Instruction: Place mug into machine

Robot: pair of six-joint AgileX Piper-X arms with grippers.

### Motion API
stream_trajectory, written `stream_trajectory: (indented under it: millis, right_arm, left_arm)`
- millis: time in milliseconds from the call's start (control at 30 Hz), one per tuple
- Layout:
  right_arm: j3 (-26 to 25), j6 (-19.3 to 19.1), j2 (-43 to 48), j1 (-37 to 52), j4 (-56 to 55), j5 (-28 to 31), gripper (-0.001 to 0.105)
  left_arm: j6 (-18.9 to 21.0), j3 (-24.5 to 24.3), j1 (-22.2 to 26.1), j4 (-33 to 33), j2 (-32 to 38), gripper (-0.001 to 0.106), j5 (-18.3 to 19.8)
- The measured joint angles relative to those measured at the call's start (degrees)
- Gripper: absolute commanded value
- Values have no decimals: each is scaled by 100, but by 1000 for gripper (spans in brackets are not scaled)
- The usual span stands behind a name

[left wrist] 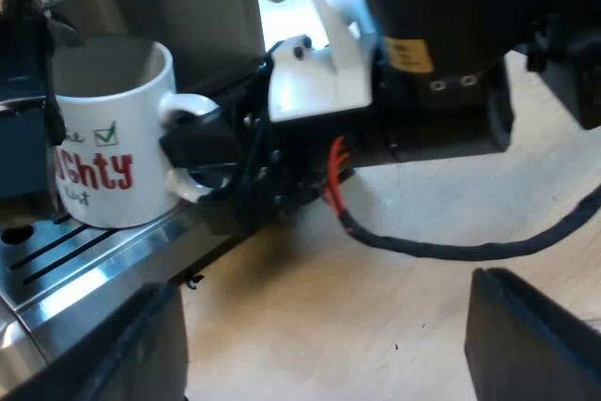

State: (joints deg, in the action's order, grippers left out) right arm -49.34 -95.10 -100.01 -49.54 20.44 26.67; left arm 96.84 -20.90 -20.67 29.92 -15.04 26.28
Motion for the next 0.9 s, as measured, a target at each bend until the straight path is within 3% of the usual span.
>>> stream_trajectory:
  millis: [433,800,900]
  right_arm:
    - [-538,0,-495,0,86,231,0]
    - [-605,0,-567,0,131,277,0]
    - [-605,0,-567,0,131,309,8]
  left_arm:
    - [0,0,0,0,0,64,0]
    - [0,0,0,0,0,64,0]
    - [0,0,0,0,0,64,0]
